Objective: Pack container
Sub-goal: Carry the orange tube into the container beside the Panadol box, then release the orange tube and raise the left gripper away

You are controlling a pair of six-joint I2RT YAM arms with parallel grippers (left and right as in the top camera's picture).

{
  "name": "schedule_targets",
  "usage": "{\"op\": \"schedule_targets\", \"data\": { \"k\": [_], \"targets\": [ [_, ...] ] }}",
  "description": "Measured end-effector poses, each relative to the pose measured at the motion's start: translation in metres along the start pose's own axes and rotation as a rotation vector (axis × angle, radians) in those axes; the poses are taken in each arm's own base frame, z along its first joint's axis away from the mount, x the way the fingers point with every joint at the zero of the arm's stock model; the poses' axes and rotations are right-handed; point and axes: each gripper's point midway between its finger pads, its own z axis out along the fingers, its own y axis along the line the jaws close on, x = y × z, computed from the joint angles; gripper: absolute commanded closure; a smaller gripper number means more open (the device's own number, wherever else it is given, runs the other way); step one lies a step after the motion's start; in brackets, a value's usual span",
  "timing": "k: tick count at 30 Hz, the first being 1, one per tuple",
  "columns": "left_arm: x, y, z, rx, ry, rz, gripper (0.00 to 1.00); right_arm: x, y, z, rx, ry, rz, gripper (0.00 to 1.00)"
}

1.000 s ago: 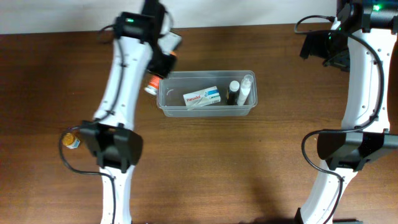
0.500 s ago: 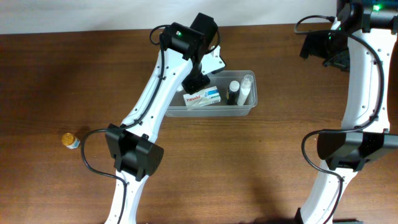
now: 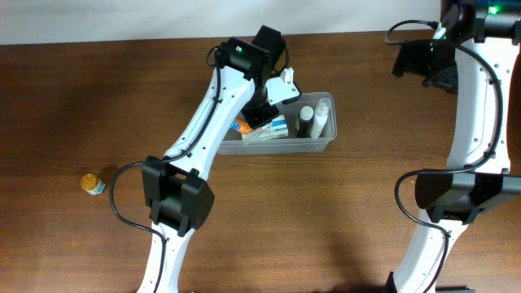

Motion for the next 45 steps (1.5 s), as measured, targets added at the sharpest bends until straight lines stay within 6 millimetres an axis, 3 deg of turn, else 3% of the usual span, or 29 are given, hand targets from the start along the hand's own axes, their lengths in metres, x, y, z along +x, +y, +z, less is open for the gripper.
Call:
{"op": "schedule_targets", "data": {
  "k": [8,18,25,38,41,45],
  "targets": [
    [-0.002,0.003,0.018,-0.001,0.003,-0.022,0.6,0.0,0.0,0.0,0.0,0.0,0.0,0.02],
    [0.004,0.041,0.016,-0.097,-0.025,-0.298,0.6,0.0,0.0,0.0,0.0,0.0,0.0,0.02],
    [0.032,0.073,0.013,-0.118,-0.019,-0.488,0.61,0.0,0.0,0.0,0.0,0.0,0.0,0.02],
    [0.072,0.094,0.008,-0.109,0.024,-0.709,0.57,0.0,0.0,0.0,0.0,0.0,0.0,0.02],
    [0.095,0.102,-0.007,-0.111,0.033,-0.8,0.5,0.0,0.0,0.0,0.0,0.0,0.0,0.02],
    [0.138,0.107,-0.048,-0.12,0.047,-0.928,0.38,0.0,0.0,0.0,0.0,0.0,0.001,0.02]
  ]
}}
